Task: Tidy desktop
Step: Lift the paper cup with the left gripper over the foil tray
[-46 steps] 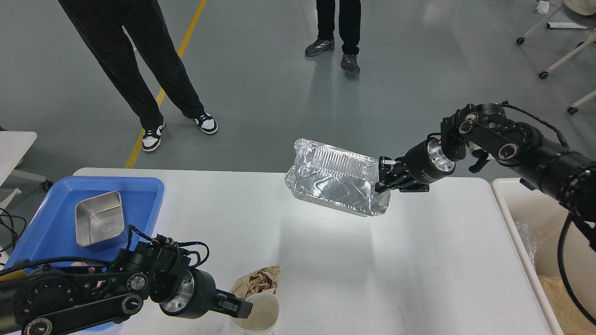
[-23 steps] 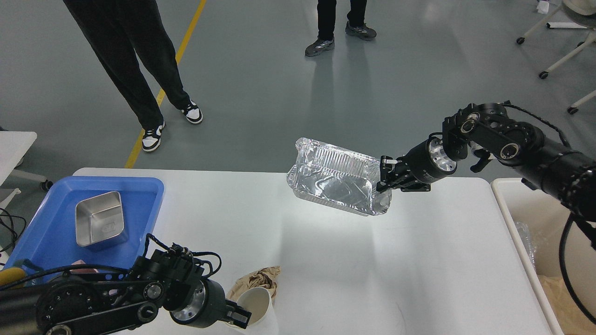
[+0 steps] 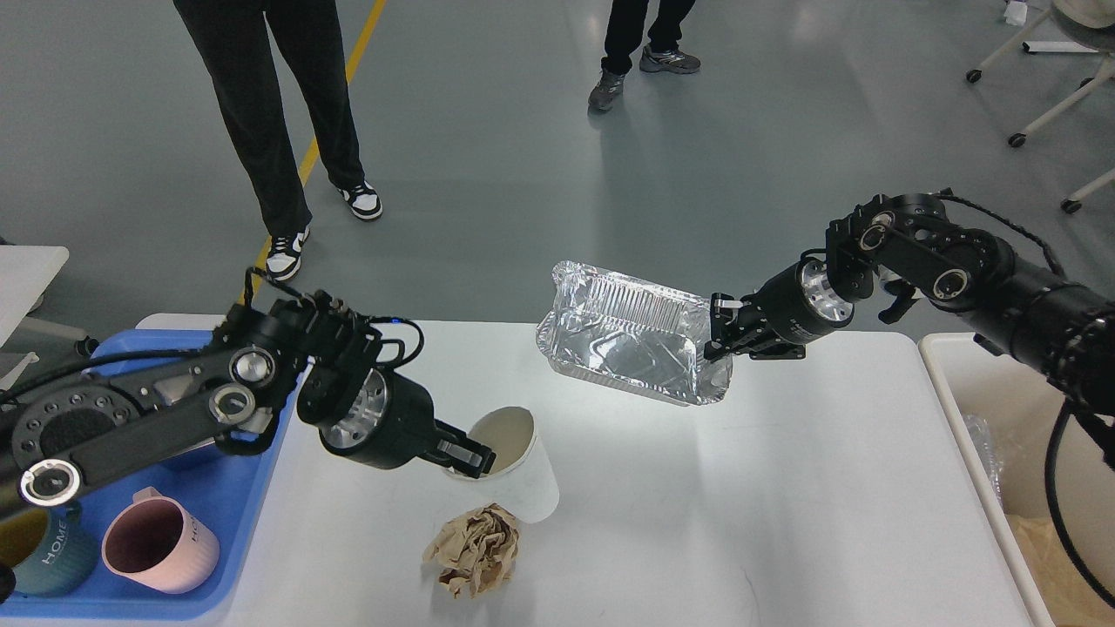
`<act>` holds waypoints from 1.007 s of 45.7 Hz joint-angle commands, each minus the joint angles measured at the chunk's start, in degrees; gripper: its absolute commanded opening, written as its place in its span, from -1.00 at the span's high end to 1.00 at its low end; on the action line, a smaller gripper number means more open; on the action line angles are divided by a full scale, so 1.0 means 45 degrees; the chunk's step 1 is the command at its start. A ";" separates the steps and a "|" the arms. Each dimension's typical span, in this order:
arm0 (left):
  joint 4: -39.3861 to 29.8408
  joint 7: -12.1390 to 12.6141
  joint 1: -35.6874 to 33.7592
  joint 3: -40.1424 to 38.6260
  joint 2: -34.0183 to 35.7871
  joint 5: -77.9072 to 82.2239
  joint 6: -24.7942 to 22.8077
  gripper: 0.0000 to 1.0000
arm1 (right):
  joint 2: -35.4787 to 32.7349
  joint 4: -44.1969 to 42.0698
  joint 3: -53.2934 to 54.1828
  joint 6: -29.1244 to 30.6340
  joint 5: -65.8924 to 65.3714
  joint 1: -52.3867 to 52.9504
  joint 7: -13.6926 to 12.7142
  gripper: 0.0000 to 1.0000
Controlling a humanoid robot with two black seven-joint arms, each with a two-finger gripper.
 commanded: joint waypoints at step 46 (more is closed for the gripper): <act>1.0357 -0.0588 -0.6011 0.0157 -0.5586 -0.1009 -0.0418 1.00 | -0.0079 0.0450 -0.0019 0.0059 -0.0003 0.0584 -0.0020 1.00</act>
